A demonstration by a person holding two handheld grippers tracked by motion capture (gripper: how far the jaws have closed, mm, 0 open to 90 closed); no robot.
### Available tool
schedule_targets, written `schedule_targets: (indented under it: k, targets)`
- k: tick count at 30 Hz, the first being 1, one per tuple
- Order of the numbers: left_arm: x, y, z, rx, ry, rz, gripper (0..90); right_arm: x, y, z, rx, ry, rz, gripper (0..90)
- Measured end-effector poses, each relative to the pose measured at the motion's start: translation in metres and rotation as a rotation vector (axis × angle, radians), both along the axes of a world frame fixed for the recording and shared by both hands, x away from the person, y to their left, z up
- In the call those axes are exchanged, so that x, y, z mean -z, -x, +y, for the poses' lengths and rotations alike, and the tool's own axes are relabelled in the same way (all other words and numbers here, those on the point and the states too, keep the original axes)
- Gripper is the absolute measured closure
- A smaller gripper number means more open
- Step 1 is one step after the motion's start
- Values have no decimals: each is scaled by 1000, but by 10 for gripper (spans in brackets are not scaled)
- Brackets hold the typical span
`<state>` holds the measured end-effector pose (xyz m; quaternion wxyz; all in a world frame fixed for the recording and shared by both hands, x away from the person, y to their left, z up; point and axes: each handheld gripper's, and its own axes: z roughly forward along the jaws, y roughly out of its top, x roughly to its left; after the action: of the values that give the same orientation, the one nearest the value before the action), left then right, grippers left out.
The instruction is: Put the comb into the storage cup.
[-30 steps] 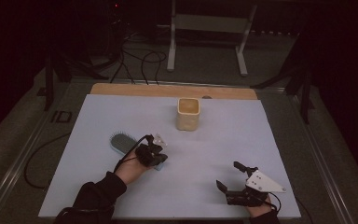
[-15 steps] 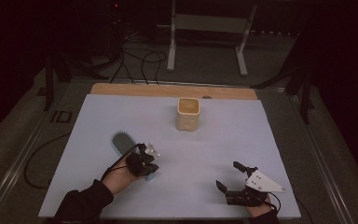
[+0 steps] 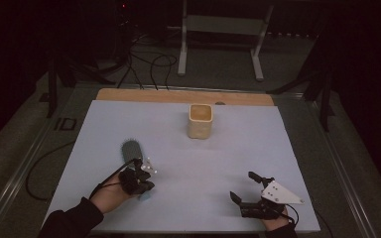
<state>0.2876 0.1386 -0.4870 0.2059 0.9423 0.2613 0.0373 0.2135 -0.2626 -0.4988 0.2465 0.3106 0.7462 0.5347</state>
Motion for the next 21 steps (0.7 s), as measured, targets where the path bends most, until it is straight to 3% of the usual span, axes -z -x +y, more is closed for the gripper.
schedule_targets:
  k: [9, 16, 21]
  targets:
    - [-2, 8, 24, -11, -46, 31, 900, 0, 0, 0, 1, 1, 1, 87]
    - [-4, 12, 43, -17, -109, 62, 900, 0, 0, 1, 2, 2, -2, 87]
    - [-5, 12, 58, -53, -113, 73, 900, 0, 0, 1, -3, 3, -2, 87]
